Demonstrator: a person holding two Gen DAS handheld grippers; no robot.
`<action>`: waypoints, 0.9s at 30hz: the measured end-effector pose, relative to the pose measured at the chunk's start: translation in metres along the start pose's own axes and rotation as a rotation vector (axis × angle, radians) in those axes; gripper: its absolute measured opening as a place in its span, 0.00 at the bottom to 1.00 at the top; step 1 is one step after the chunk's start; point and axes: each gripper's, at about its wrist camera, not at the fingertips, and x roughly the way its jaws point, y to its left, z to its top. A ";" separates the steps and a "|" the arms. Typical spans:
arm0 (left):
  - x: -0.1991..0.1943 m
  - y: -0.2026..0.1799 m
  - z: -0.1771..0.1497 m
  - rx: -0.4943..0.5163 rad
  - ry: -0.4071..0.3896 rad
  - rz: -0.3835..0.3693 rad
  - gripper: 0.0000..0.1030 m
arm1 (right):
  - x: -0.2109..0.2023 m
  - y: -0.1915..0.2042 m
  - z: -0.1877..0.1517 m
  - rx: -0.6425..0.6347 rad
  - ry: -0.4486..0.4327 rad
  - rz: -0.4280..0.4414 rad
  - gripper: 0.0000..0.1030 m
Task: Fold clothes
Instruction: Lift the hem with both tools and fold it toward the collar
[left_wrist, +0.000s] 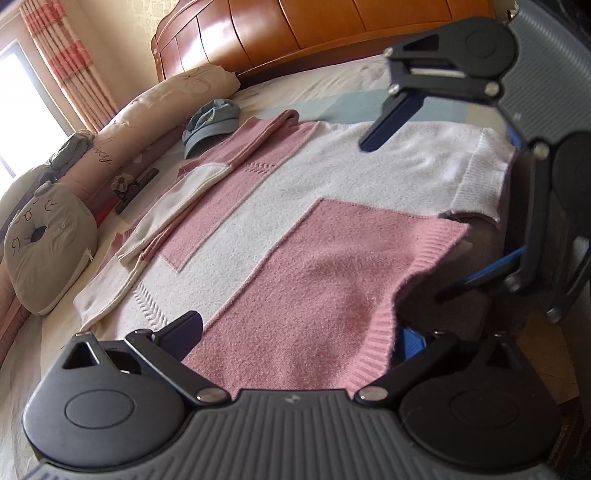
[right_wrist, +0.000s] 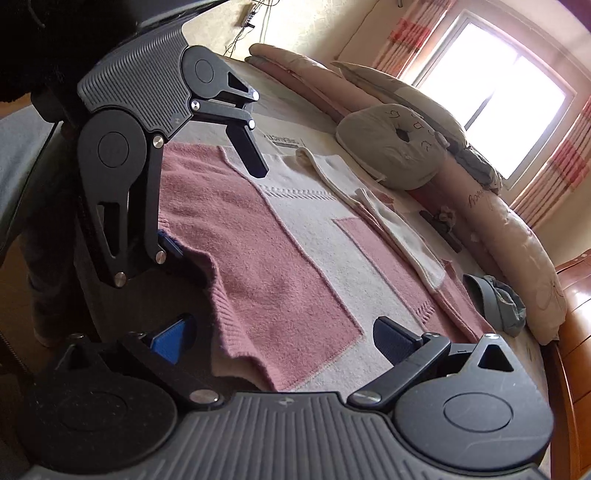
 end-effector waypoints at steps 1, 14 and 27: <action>0.000 -0.001 -0.001 0.003 0.000 0.000 0.99 | 0.006 0.004 0.000 -0.029 0.018 -0.030 1.00; 0.003 -0.018 -0.007 0.113 0.011 0.079 0.99 | 0.020 0.008 -0.017 -0.119 0.128 -0.291 1.00; 0.006 -0.017 -0.011 0.176 0.084 0.217 1.00 | 0.012 -0.016 -0.040 0.003 0.204 -0.349 1.00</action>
